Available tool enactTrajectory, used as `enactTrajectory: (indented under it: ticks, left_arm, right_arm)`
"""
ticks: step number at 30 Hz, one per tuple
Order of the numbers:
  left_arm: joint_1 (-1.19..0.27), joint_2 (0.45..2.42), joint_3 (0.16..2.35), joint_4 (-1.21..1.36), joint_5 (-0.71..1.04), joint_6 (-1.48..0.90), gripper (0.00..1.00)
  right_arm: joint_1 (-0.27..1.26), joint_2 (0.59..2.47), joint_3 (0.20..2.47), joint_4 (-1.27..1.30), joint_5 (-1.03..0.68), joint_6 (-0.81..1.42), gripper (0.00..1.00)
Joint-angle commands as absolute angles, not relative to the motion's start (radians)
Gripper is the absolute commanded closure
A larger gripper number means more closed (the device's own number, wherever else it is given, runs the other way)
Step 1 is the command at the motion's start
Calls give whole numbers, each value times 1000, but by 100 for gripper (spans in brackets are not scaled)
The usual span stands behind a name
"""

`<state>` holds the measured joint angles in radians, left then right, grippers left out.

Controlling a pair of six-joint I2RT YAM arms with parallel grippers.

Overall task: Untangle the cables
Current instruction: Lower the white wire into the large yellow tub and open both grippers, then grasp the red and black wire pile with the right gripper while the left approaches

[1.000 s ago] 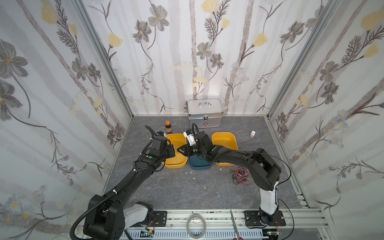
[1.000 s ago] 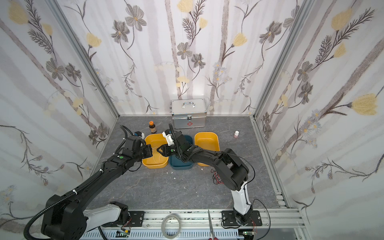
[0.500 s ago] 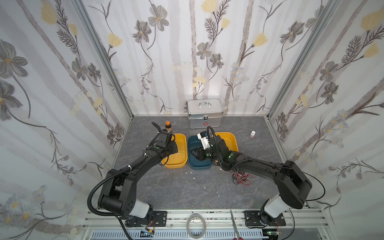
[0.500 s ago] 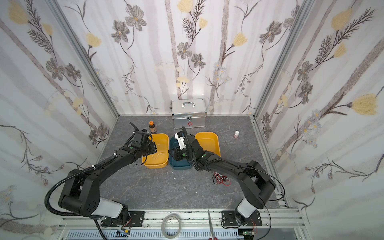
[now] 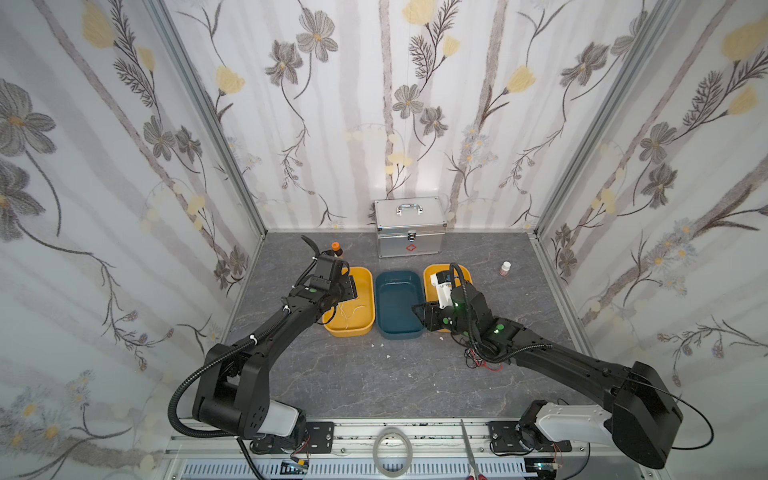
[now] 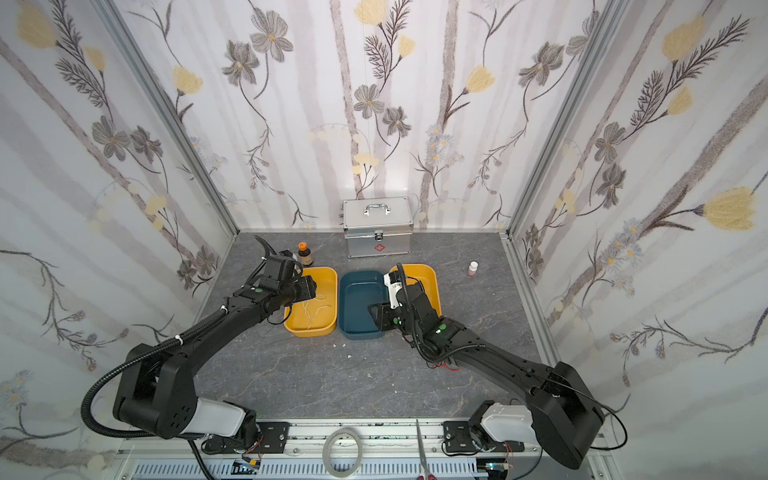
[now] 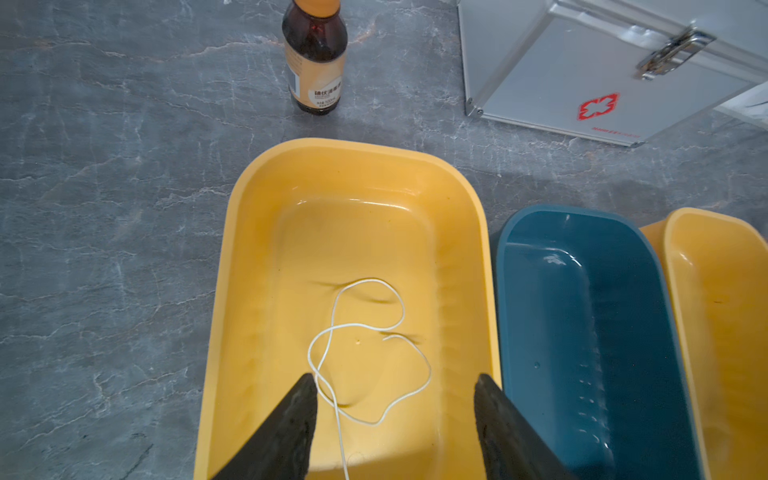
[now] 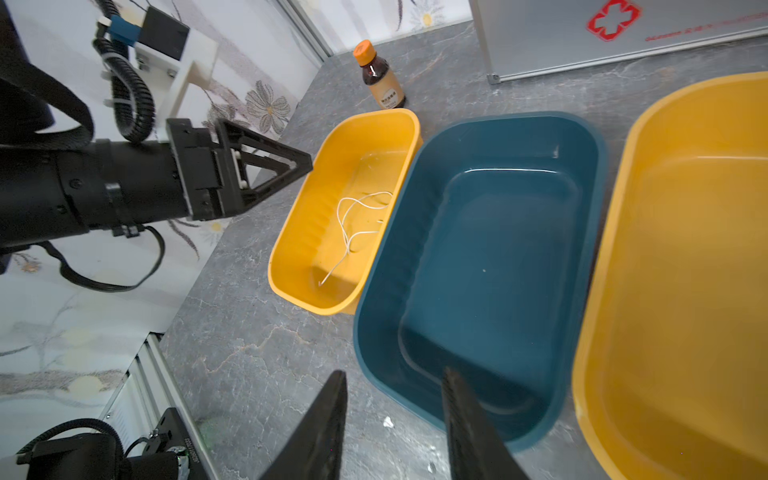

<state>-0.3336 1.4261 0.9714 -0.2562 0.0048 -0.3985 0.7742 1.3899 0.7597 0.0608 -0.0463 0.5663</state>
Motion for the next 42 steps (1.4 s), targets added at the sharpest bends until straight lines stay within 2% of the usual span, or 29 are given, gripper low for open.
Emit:
enactTrajectory:
  ticks: [1,3,11,19,22,24,31,35,39,42]
  left_arm:
    - [-362,1398,989,-263,57,-382,36]
    - [-398,1384,997,-265,74,-372,34]
    - [-545,1348,960,-185,141,-426,33]
    - [-679,1349,936,-109,171,-469,31]
    - [-695,1351,925,-100,193,-472,30]
    - [-706,1356,916,-89,206,-479,29]
    - [-745,1362,878,-40,220,-505,27]
    - [-750,1362,859,-16,233,-524,27]
    - [-752,1350,849,-19,228,-518,27]
    - [-750,1345,844,-17,258,-520,27]
  right_arm:
    - [738,1320,700,5,65,618,59]
    - [725,1269,660,-17,112,657,53]
    - [677,1117,565,-241,277,797,53]
    - [644,1002,445,-341,306,926,53]
    - [638,998,417,-362,347,959,51]
    - [626,1009,401,-358,365,973,43]
    - [582,1107,340,-241,306,968,42]
    - [582,1194,354,-201,215,934,50]
    - [611,1225,360,-162,148,928,68]
    - [655,1225,367,-159,135,939,76]
